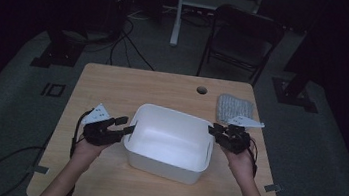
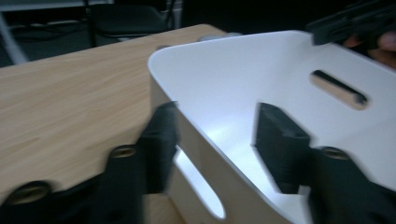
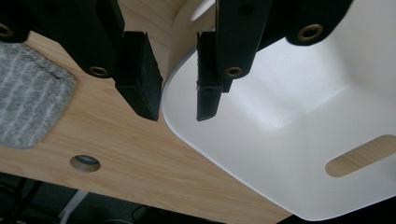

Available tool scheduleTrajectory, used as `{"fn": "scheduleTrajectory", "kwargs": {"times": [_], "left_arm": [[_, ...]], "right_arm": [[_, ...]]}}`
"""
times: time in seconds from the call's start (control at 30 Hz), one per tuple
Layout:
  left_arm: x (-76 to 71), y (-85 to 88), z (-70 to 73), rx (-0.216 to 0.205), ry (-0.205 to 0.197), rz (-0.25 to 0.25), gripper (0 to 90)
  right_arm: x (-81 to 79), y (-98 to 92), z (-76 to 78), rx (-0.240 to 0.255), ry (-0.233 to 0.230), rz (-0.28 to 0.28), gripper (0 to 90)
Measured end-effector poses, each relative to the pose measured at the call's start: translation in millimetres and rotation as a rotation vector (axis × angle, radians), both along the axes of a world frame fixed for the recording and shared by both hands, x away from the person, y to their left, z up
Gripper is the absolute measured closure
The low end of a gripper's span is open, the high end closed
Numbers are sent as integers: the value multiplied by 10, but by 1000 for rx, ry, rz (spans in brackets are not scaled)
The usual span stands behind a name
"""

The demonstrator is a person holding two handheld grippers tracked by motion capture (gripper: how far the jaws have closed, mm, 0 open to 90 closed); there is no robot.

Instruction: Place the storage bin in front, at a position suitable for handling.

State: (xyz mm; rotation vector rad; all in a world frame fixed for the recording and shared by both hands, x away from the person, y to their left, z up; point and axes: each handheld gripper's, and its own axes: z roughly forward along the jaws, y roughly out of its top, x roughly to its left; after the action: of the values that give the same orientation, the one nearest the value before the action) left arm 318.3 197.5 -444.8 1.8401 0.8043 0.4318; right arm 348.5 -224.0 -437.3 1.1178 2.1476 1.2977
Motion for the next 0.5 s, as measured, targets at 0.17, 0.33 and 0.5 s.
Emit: {"fn": "scheduleTrajectory", "kwargs": {"times": [0.17, 0.33, 0.5], "left_arm": [[48, -74, -23, 52, 19, 25, 644], [35, -101, -5, 64, 13, 45, 695], [1, -125, 23, 97, 0, 79, 718]], "right_arm": [[67, 7, -26, 3, 15, -9, 783], [94, 33, -13, -11, 11, -18, 820], [157, 42, -7, -5, 19, -4, 826]]}}
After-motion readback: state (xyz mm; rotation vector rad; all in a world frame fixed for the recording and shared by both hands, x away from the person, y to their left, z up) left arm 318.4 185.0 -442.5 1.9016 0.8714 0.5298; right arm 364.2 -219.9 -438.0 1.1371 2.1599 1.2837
